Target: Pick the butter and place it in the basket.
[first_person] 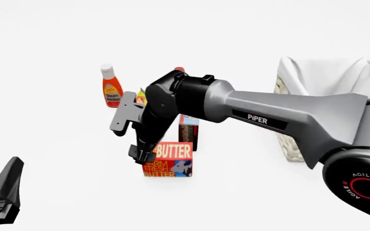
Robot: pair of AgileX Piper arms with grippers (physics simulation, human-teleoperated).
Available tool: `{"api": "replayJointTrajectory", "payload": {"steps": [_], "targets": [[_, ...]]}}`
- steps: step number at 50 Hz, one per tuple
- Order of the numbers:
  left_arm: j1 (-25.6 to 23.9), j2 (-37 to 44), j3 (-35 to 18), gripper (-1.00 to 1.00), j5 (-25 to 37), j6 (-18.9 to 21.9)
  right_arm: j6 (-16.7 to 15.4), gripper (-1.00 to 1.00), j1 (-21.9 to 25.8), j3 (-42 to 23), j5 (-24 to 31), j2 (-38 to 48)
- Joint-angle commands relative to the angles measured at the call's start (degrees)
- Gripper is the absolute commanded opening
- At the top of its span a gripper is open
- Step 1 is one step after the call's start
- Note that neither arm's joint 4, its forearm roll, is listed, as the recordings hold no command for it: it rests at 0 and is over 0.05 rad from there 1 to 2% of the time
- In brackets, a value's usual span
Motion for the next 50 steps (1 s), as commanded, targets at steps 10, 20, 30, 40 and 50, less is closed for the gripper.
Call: {"api": "replayJointTrajectory", "payload": {"steps": [10, 20, 30, 40, 50], "targets": [[0.00, 0.00, 0.00, 1.00, 0.00, 0.00, -0.33, 1.00, -0.70, 0.39, -0.13, 0.67], [0.00, 0.00, 0.00, 1.00, 0.00, 0.00, -0.48, 1.00, -0.98, 0.52, -0.31, 1.07], [0.00, 0.00, 0.00, 1.00, 0.00, 0.00, -0.08, 1.00, -0.84, 0.19, -0.21, 1.68], [0.00, 0.00, 0.00, 1.00, 0.00, 0.00, -0.03, 1.00, -0.90, 0.39, -0.53, 2.06], [0.00, 0.00, 0.00, 1.00, 0.00, 0.00, 0.31, 1.00, -0.78, 0.13, -0.27, 2.37]]}}
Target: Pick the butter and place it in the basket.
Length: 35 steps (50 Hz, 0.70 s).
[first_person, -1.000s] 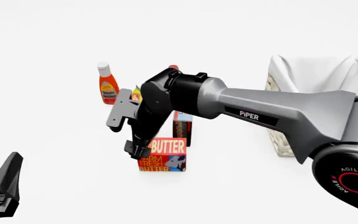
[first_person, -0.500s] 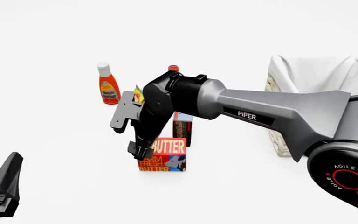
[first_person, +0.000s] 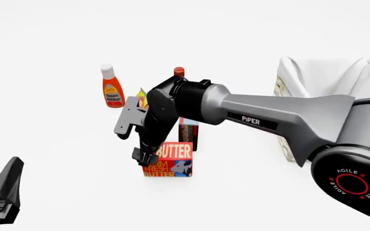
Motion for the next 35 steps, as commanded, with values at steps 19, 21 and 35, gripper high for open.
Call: {"api": "replayJointTrajectory", "payload": {"steps": [19, 21, 35], "targets": [[0.00, 0.00, 0.00, 1.00, 0.00, 0.00, 0.60, 1.00, -0.02, 0.47, -0.16, 1.46], [0.00, 0.00, 0.00, 1.00, 0.00, 0.00, 0.67, 1.00, -0.04, 0.38, -0.06, 1.56], [0.00, 0.00, 0.00, 1.00, 0.00, 0.00, 0.64, 1.00, -0.60, 0.55, -0.09, 2.66]]}}
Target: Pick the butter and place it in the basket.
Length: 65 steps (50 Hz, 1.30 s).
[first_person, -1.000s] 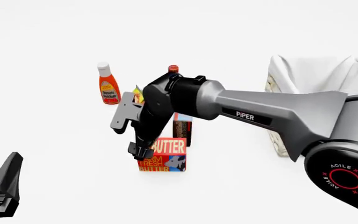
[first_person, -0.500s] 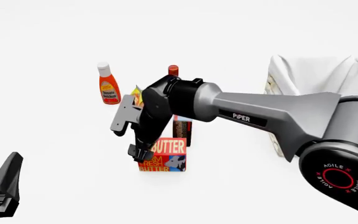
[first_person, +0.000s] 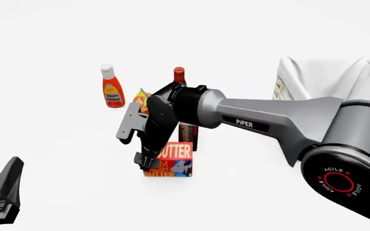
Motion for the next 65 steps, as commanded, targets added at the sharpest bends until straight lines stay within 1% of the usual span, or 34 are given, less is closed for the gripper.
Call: {"api": "replayJointTrajectory", "payload": {"steps": [1, 31, 41, 42, 52, 65], "targets": [[0.00, 0.00, 0.00, 1.00, 0.00, 0.00, 0.02, 1.00, -0.35, 0.23, -0.09, 0.78], [0.00, 0.00, 0.00, 1.00, 0.00, 0.00, 0.11, 1.00, -0.74, 0.83, -0.50, 2.15], [0.00, 0.00, 0.00, 1.00, 0.00, 0.00, -0.50, 1.00, -1.06, 1.16, -1.03, 2.18], [0.00, 0.00, 0.00, 1.00, 0.00, 0.00, -0.66, -1.00, -1.15, 1.25, -1.17, 2.17], [0.00, 0.00, 0.00, 1.00, 0.00, 0.00, -2.06, -1.00, -1.87, 1.96, -2.02, 2.35], [0.00, 0.00, 0.00, 1.00, 0.00, 0.00, -2.66, -1.00, -1.45, 3.25, -2.67, 1.92]]}}
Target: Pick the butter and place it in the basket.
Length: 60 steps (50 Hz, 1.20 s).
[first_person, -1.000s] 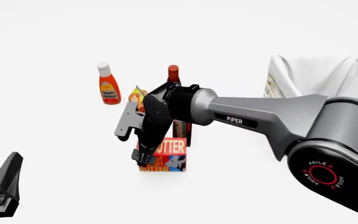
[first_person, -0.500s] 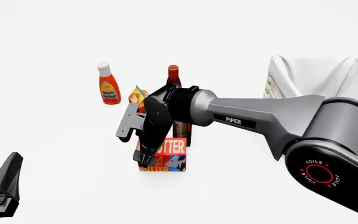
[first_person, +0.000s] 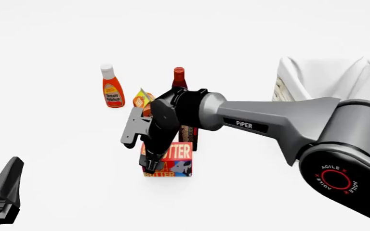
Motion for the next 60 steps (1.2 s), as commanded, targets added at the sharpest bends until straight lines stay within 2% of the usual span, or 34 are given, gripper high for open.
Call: {"api": "replayJointTrajectory", "payload": {"steps": [1, 13, 28, 60], "targets": [[0.00, 0.00, 0.00, 1.00, 0.00, 0.00, 0.58, -1.00, -0.52, 1.43, -1.07, 1.25], [0.00, 0.00, 0.00, 1.00, 0.00, 0.00, -2.17, -1.00, -0.70, 3.53, -3.33, -0.47], [0.00, 0.00, 0.00, 1.00, 0.00, 0.00, -1.95, -1.00, 0.67, 3.77, -3.20, -3.10], [0.00, 0.00, 0.00, 1.00, 0.00, 0.00, -3.25, -1.00, 0.29, 5.53, -3.83, -7.74]]}}
